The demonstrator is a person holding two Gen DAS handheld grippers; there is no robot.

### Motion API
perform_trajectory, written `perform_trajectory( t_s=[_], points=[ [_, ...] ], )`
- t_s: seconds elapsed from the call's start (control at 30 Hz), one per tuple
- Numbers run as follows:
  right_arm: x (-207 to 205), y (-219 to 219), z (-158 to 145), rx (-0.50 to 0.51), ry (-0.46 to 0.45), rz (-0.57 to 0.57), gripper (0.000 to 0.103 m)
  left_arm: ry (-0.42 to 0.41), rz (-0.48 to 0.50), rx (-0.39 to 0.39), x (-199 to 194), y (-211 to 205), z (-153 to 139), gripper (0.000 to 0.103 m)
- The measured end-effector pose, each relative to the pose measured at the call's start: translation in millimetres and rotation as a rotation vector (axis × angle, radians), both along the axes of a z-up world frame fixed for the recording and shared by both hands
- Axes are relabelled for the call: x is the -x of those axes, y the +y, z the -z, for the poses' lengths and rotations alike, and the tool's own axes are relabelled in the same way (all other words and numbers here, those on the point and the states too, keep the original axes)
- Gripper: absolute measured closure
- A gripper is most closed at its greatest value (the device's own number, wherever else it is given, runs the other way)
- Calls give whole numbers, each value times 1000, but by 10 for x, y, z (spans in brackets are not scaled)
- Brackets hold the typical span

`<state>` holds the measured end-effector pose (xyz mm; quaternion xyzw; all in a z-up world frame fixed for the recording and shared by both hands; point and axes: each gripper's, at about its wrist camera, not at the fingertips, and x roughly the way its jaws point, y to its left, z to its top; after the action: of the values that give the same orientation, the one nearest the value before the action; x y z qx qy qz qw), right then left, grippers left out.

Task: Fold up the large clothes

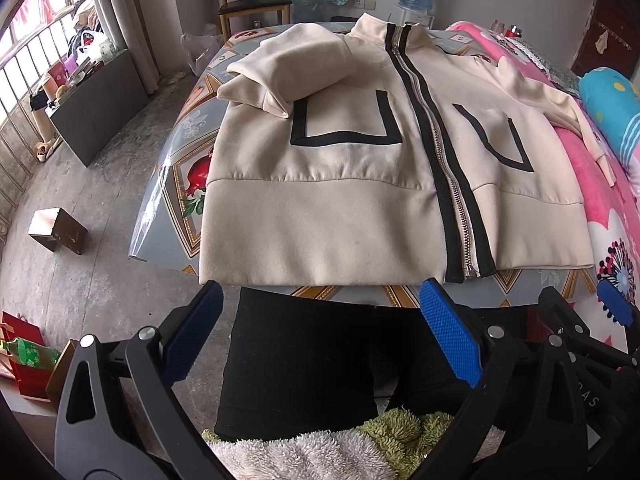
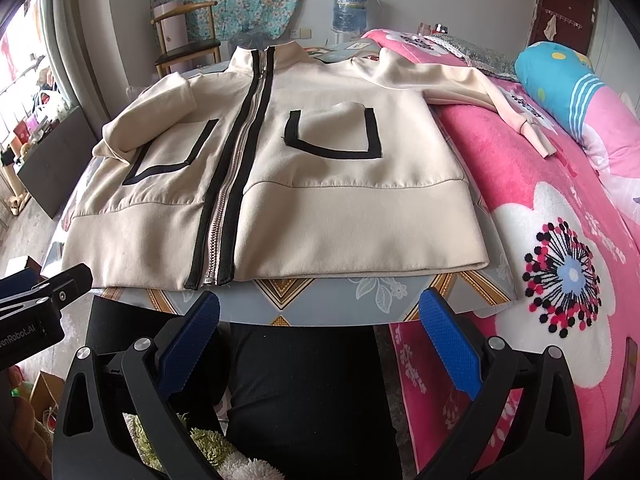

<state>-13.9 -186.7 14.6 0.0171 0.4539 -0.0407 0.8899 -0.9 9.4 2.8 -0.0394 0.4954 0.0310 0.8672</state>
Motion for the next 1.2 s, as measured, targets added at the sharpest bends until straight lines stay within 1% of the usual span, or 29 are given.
perform_trajectory(
  t_s=[0.63, 0.77, 0.93, 1.03, 1.13, 1.2],
  points=[
    [-14, -15, -9, 20, -8, 14, 6, 9, -8, 2, -7, 42, 48, 8],
    [-31, -33, -51, 25, -27, 18, 6, 8, 4, 4, -47, 62, 63, 8],
    [-140, -77, -169, 53, -78, 21, 6, -15, 30, -34, -174, 120, 54, 8],
    [-300, -94, -227, 80, -72, 28, 6, -40, 37, -44, -283, 213, 17, 8],
    [-465, -82, -295, 76, -93, 19, 6, -83, 32, -56, -421, 333, -28, 8],
    [-596, -26, -353, 71, -116, -4, 6, -125, 55, -37, -542, 423, -66, 8]
  ],
)
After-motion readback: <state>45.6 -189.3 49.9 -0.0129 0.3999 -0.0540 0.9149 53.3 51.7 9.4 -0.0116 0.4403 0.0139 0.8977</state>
